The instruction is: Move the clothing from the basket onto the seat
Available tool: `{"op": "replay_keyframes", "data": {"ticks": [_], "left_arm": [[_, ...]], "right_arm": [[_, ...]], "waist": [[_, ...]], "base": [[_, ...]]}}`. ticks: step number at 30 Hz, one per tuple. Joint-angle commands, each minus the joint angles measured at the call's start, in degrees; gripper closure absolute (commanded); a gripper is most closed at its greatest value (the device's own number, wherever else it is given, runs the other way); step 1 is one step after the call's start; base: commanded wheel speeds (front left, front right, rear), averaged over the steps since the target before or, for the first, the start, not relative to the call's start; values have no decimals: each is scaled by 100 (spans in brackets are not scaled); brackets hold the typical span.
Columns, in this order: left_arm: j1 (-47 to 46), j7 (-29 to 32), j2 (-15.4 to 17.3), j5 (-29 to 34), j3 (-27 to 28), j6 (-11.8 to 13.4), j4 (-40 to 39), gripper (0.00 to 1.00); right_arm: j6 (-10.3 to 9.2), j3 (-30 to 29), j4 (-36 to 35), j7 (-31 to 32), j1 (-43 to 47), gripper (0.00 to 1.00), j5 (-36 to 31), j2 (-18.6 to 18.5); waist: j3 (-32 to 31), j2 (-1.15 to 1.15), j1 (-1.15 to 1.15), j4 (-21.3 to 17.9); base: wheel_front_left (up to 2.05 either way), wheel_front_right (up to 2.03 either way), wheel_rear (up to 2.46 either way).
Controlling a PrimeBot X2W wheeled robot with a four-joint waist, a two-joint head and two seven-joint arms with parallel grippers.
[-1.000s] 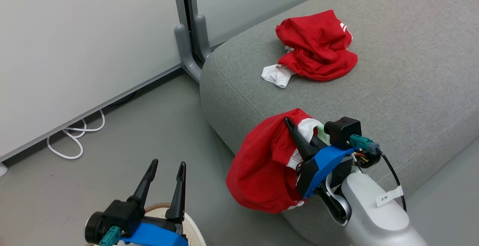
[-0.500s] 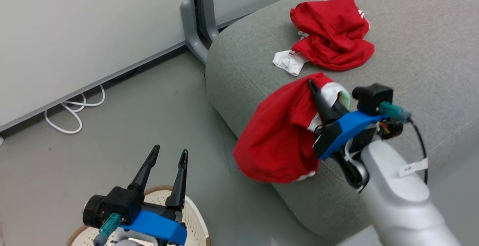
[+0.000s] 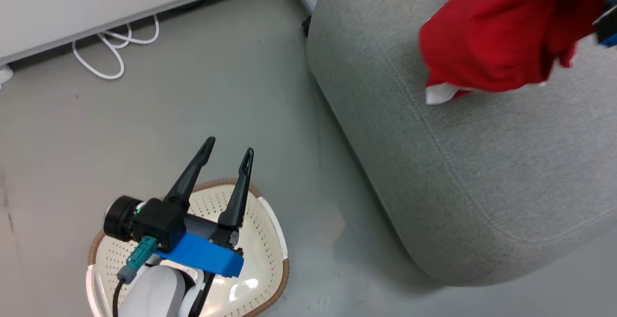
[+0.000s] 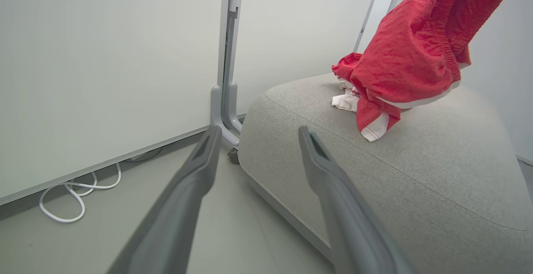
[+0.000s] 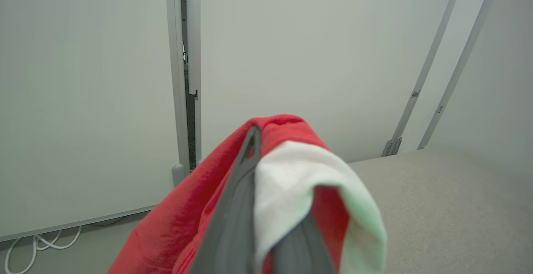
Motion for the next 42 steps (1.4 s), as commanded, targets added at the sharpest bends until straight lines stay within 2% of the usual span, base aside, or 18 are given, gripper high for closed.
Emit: {"op": "replay_keyframes", "data": {"ticks": [1, 5, 12, 22, 27, 30, 31, 32, 33, 34, 42], "left_arm": [[-148, -15, 44, -30, -10, -42, -48, 0], [-412, -15, 150, -9, -120, -42, -168, 0], [-829, -15, 191, 16, -308, -42, -385, 0], [-1004, -15, 241, 102, -384, -42, -453, 0], [-1015, -15, 223, 90, -354, -43, -413, 0], [-1001, -15, 187, 67, -327, -43, -384, 0], [-986, -15, 165, 56, -320, -43, -366, 0], [-966, -15, 142, 45, -314, -43, -357, 0], [-947, -15, 118, 26, -310, -43, -347, 0], [-922, -15, 94, 12, -308, -43, -330, 0], [-605, -15, -229, -198, -272, -43, -93, 0]], "right_arm": [[1, -98, -56, 13, -160, 100, -43, -113], [1, -824, -207, -69, -512, 100, -195, -555], [1, -1838, -108, -170, -427, 100, -517, -957], [1, -2419, 713, -361, -53, 100, -796, -442], [1, -2476, 1065, -516, -147, 100, -1014, -320], [1, -2446, 1251, -523, -187, 100, -1091, -368], [1, -2421, 1302, -503, -186, 68, -1120, -384], [1, -2405, 1350, -506, -184, 42, -1137, -399], [1, -2381, 1391, -518, -171, 42, -1162, -407], [1, -2357, 1421, -521, -146, 0, -1180, -408], [1, -1943, 1361, -602, 408, 0, -1273, -490]], "waist": [[469, 0, -1, 341], [972, 0, -1, 528], [1593, 0, -1, 873], [1900, 0, -1, 990], [1884, 0, -1, 1008], [1808, 0, -1, 1026], [1767, 0, -1, 1035], [1721, 0, -1, 1044], [1667, 0, -1, 1058], [1604, 0, -1, 1073], [690, 0, -1, 1310]], "base": [[0, 0, 0], [0, 0, 0], [0, 0, 0], [0, 0, 0], [0, 0, 0], [0, 0, 0], [0, 0, 0], [0, 0, 0], [0, 0, 0], [0, 0, 0], [0, 0, 0]]}}
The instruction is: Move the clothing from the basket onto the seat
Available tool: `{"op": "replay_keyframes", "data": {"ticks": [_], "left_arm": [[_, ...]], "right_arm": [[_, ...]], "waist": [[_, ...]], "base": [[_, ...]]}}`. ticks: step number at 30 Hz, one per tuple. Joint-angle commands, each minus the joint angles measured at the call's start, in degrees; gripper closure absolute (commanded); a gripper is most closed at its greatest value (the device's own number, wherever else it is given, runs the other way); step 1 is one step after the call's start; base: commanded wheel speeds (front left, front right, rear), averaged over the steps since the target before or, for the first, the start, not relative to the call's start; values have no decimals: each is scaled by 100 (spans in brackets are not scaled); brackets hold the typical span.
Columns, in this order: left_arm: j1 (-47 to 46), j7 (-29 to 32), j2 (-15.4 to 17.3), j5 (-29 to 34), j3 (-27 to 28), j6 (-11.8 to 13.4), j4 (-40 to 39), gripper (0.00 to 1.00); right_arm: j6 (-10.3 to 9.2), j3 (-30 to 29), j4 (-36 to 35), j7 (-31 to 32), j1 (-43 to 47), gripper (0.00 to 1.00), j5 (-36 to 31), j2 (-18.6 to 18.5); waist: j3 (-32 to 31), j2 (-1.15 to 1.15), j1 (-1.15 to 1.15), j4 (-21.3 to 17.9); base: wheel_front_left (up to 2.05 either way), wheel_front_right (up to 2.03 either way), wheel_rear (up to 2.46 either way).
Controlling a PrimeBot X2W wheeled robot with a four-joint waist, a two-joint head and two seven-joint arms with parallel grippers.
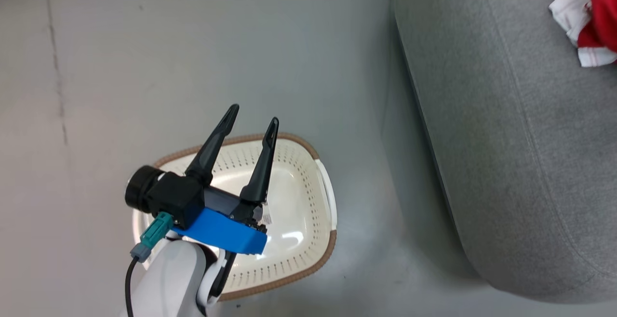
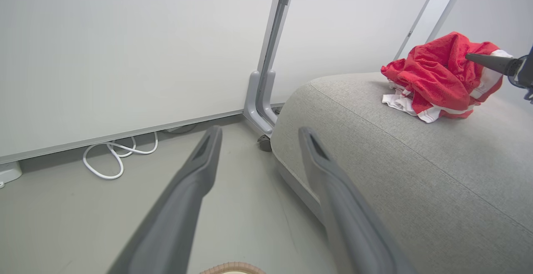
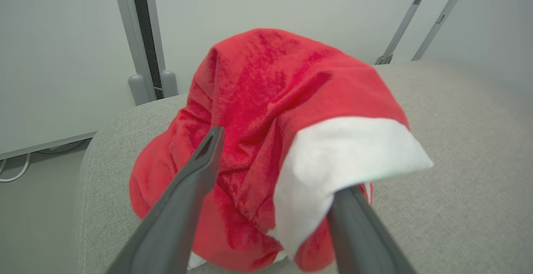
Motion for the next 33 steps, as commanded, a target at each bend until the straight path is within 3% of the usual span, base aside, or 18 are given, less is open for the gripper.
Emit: {"op": "replay_keyframes", "data": {"ticks": [1, 16, 25, 33], "left_arm": [[128, -15, -48, -48, 75, -43, 39, 0], [1359, -16, -400, -443, 679, -43, 365, 0], [1937, -15, -518, -329, 1251, -42, 442, 0], [2232, -15, -568, -215, 1756, -42, 508, 0]], "right_arm": [[1, 78, -69, -9, 157, 0, -8, -20], [1, 1060, -1306, 656, 2100, 0, 208, 473], [1, 1327, -2582, 868, 3290, 0, 158, 944], [1, 1302, -3601, 794, 4151, 0, 6, 1637]], "waist": [[-475, 0, 0, 156], [-2282, 0, 0, 475], [-2839, 0, 0, 732], [-3048, 0, 0, 936]], "base": [[0, 0, 0], [0, 0, 0], [0, 0, 0], [0, 0, 0]]}}
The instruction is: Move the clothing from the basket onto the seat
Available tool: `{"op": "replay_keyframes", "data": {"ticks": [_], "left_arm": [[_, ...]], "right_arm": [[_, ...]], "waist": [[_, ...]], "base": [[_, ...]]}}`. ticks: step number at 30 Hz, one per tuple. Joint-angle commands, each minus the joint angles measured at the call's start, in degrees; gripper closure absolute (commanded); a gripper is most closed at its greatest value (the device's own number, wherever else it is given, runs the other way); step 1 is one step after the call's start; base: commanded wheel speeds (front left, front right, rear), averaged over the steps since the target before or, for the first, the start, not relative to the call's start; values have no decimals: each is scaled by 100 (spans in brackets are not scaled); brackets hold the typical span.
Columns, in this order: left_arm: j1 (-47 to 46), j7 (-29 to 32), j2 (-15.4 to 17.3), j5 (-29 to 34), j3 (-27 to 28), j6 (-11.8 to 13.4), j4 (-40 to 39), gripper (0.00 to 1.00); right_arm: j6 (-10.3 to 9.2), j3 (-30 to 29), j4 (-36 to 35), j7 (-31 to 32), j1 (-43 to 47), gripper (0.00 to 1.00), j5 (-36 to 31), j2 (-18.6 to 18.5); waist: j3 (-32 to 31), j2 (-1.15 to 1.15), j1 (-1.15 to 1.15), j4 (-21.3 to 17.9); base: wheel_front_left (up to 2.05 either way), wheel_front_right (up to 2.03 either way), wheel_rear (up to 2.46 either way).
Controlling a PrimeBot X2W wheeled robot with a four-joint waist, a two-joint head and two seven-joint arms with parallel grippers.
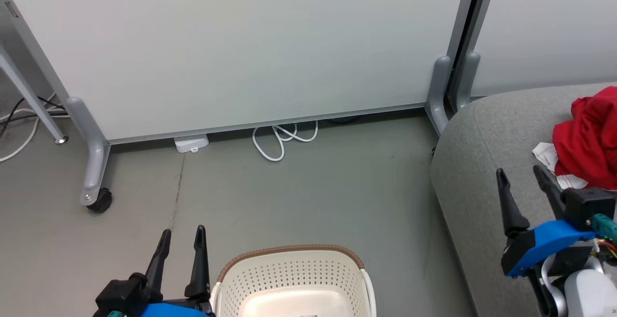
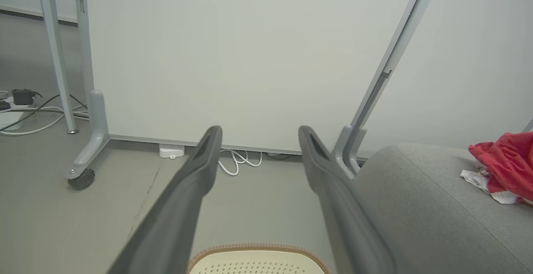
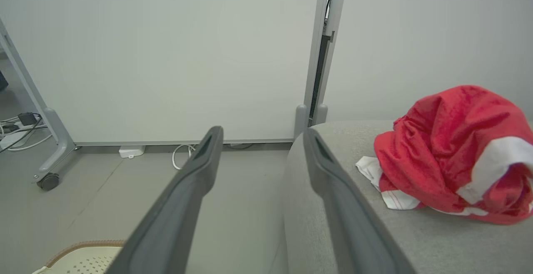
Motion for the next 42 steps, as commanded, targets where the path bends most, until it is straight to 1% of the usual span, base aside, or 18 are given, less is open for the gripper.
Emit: {"op": "replay_keyframes", "data": {"ticks": [1, 6, 12, 33, 34, 42], "left_arm": [[86, -15, -5, 43, 78, -41, 16, 0], [176, -15, -19, 100, 303, -41, 52, 0], [260, -15, -47, 144, 473, -41, 99, 0], [281, -15, 23, 183, 464, -41, 248, 0], [280, 2, -16, 146, 461, 3, 249, 100], [507, 51, -95, 111, 450, 4, 640, 100]], "right_arm": [[1, 12, -166, -48, 196, 0, -55, 127], [1, 97, -468, -137, 569, 0, -84, 385], [1, 146, -664, -181, 913, 0, -87, 515], [1, 415, -738, -114, 1115, 0, 137, 560], [0, 411, -713, -117, 1046, 100, 111, 550], [0, 406, -266, -108, 1215, 100, 132, 589]], "waist": [[-49, 0, 2, 58], [-100, 0, 2, 143], [-160, 0, 2, 186], [-174, 0, 2, 137], [-175, 0, 2, 137], [-174, 0, 3, 136]], "base": [[0, 0, 0], [0, 0, 0], [0, 0, 0], [0, 0, 0], [0, 0, 0], [0, 0, 0]]}}
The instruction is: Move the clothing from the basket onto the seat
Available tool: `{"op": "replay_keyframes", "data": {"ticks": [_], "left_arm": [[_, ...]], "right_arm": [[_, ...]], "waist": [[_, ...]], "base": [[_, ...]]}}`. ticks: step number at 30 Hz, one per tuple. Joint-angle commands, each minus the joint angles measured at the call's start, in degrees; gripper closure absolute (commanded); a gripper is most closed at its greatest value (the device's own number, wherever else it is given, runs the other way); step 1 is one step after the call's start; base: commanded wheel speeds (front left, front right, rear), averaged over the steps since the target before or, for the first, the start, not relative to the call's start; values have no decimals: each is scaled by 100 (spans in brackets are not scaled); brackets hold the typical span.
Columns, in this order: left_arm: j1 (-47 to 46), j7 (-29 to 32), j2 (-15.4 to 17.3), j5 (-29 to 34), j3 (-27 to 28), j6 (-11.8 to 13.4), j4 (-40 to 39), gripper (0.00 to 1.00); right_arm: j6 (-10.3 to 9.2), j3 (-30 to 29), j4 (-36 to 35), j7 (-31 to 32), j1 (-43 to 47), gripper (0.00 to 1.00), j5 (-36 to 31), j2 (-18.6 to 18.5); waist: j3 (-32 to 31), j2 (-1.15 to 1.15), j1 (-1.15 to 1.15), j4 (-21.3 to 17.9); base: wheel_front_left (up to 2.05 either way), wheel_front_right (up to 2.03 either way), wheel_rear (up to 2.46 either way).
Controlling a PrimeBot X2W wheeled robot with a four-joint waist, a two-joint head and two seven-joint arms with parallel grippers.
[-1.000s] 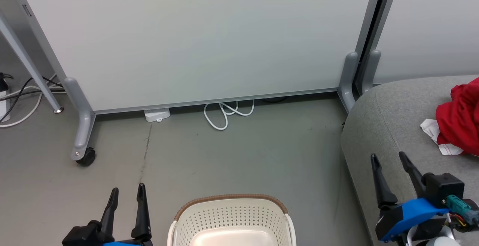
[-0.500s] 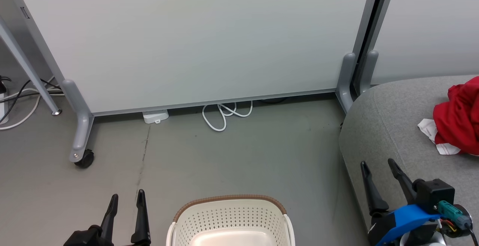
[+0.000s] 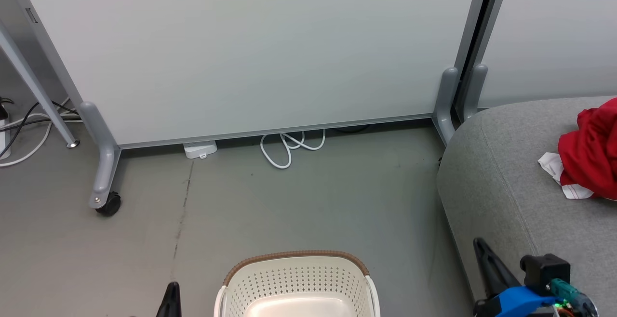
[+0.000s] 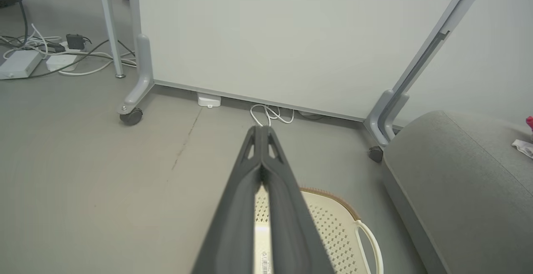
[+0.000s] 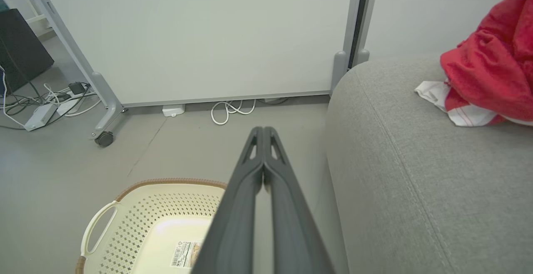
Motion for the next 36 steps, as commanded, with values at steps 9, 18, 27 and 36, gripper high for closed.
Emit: {"op": "replay_keyframes", "data": {"ticks": [9, 18, 27, 36], "left_arm": [[-147, 241, -3, -822, 108, -4, -66, 100], [-304, 476, -5, -1631, 209, -8, -153, 100], [-446, 690, -8, -2364, 305, -12, -232, 100], [-577, 883, -10, -3025, 386, -16, -302, 100]], "right_arm": [[0, -63, 17, 121, -77, 100, 969, -3], [0, -104, -8, 220, -152, 100, 1926, -8], [0, -147, -23, 314, -223, 100, 2792, -13], [0, -187, -34, 403, -289, 100, 3571, -18]], "waist": [[19, 0, 0, -13], [41, 0, 0, -27], [62, 0, 0, -40], [83, 0, 0, -54]], "base": [[0, 0, 0], [0, 0, 0], [0, 0, 0], [0, 0, 0]]}}
